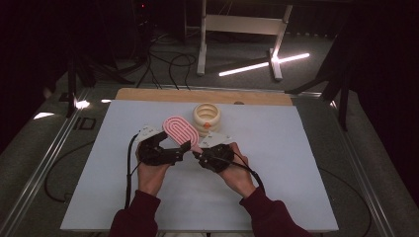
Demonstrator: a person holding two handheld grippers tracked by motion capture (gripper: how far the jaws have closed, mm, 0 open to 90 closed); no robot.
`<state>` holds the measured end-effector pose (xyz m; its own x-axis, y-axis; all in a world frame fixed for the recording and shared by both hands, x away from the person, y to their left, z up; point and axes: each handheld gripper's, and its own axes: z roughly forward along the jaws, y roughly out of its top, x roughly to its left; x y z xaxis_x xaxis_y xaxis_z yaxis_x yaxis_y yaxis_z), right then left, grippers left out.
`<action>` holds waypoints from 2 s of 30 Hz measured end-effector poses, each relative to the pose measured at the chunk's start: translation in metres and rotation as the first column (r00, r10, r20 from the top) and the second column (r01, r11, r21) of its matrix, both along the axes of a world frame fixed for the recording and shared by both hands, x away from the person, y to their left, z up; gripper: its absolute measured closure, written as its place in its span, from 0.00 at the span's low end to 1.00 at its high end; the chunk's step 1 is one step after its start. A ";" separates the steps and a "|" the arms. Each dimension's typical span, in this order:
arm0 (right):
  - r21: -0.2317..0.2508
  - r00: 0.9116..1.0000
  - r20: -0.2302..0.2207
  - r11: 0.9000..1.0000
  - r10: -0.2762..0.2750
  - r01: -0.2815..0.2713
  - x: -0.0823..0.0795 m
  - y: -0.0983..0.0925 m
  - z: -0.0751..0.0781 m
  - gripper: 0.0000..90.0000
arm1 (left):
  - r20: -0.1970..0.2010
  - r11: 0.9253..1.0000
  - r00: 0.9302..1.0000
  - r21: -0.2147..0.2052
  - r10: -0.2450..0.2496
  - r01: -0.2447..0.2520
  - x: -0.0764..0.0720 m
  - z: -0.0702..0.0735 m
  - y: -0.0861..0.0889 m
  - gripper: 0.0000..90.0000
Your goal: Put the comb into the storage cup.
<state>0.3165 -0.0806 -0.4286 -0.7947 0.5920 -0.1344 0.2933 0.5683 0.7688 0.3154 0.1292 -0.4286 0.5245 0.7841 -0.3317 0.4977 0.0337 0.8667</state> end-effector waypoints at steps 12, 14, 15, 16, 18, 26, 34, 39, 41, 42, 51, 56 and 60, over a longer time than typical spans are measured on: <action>0.004 1.000 0.006 1.000 0.011 -0.011 -0.003 0.002 0.000 0.78 | -0.060 0.998 0.996 0.002 0.059 -0.059 0.005 0.003 -0.011 0.30; 0.005 1.000 0.009 1.000 0.012 -0.012 -0.004 0.002 0.000 0.78 | -0.073 0.999 0.996 -0.018 0.048 -0.050 0.006 0.003 -0.011 0.35; 0.005 1.000 0.009 1.000 0.012 -0.012 -0.004 0.002 0.000 0.78 | -0.073 0.999 0.996 -0.018 0.048 -0.050 0.006 0.003 -0.011 0.38; 0.009 1.000 0.013 1.000 0.012 -0.012 -0.004 0.002 0.000 0.78 | -0.082 0.998 0.996 -0.037 0.043 -0.046 0.006 0.002 -0.011 0.41; 0.008 1.000 0.017 1.000 0.019 -0.019 -0.004 0.002 0.000 0.78 | -0.098 0.998 0.995 -0.061 0.019 -0.025 0.008 0.000 -0.009 0.44; 0.004 0.999 0.029 1.000 0.028 -0.028 -0.005 0.001 0.000 0.78 | -0.108 0.994 0.994 -0.106 -0.029 0.018 0.010 0.000 -0.007 0.54; -0.010 0.999 0.032 1.000 0.028 -0.027 -0.004 0.004 -0.003 0.78 | -0.075 0.994 0.996 -0.099 -0.051 0.043 0.006 0.005 -0.011 0.64; -0.015 0.999 0.043 0.999 0.031 -0.030 -0.002 0.005 -0.004 0.78 | -0.053 0.992 0.996 -0.108 -0.067 0.061 0.003 0.011 -0.014 0.69; -0.008 0.999 0.044 1.000 0.026 -0.026 -0.001 0.005 -0.004 0.78 | -0.046 0.991 0.996 -0.119 -0.071 0.066 0.003 0.013 -0.015 0.70; -0.006 0.999 0.043 1.000 0.026 -0.026 -0.001 0.005 -0.004 0.78 | -0.039 0.990 0.997 -0.122 -0.071 0.066 0.002 0.014 -0.015 0.70; 0.059 1.000 0.003 0.998 0.020 -0.020 0.005 -0.004 -0.003 0.67 | 0.000 0.991 0.998 -0.115 -0.070 0.069 0.002 0.021 -0.017 0.71; 0.078 1.000 -0.007 0.997 0.016 -0.016 0.006 -0.009 -0.002 0.57 | 0.012 0.992 0.998 -0.114 -0.055 0.056 0.002 0.024 -0.015 0.71; 0.115 1.000 -0.009 0.993 0.008 -0.007 0.005 -0.015 -0.002 0.47 | 0.016 0.992 0.999 -0.117 -0.045 0.047 0.003 0.025 -0.011 0.71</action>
